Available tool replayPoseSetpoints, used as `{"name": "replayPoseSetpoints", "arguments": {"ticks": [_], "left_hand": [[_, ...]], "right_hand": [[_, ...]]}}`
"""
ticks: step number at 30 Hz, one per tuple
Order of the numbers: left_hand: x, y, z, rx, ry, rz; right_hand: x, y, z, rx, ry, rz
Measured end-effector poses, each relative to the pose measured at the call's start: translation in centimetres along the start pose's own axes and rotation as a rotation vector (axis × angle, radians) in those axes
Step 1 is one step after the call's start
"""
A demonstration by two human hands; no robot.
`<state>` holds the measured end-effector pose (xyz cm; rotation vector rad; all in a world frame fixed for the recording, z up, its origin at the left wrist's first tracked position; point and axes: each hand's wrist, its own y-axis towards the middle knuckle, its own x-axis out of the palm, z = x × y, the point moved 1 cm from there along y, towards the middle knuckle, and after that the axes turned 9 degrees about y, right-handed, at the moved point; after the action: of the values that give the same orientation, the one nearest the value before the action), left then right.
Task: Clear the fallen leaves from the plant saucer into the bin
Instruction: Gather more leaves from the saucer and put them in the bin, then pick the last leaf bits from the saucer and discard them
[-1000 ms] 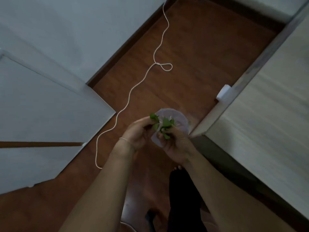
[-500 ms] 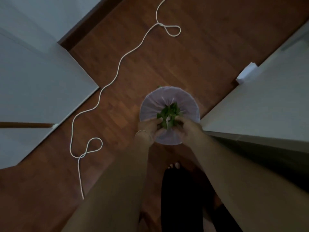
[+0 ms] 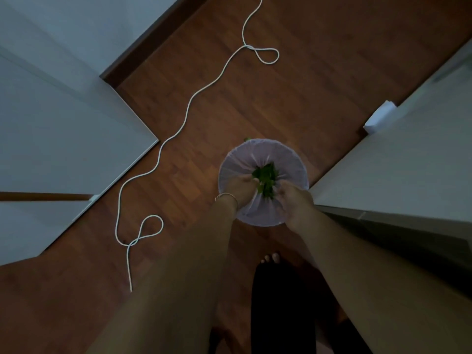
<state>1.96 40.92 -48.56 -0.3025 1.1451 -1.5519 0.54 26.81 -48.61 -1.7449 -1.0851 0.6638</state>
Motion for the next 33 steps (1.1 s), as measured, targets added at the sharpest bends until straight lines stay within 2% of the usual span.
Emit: {"name": "replayPoseSetpoints", "arguments": {"ticks": [2,4,8,13,16,22,25,29,33], "left_hand": [[0.1,-0.5,0.4,0.044,0.033,0.026],[0.4,-1.1,0.4,0.066,-0.032,0.051],[0.0,-4.6,1.7,0.019,-0.388,0.064],[-3.6,-12.2,6.5,0.019,-0.716,0.075],[-6.5,-17.6,10.6,0.078,-0.768,0.125],[-9.0,-28.8,19.9,0.192,-0.896,0.209],[-7.2,-34.3,23.7,0.263,-0.931,0.160],[-1.4,-39.9,28.5,0.325,-0.895,0.040],[7.3,-44.2,32.0,0.361,-0.789,-0.101]], "right_hand": [[0.3,-0.2,0.1,-0.022,0.021,-0.055],[0.5,-0.7,0.3,-0.035,0.032,-0.113],[0.7,-2.6,-0.1,-0.047,0.100,-0.153],[1.1,-12.9,-5.5,-0.039,0.253,-0.292],[1.1,-19.7,-9.6,-0.044,0.320,-0.428],[-1.3,-33.3,-15.2,-0.062,0.545,-0.558],[-5.8,-38.3,-17.6,-0.108,0.658,-0.618],[-15.7,-41.2,-20.1,-0.187,0.749,-0.576],[-28.3,-42.4,-20.5,-0.340,0.646,-0.467]]}}
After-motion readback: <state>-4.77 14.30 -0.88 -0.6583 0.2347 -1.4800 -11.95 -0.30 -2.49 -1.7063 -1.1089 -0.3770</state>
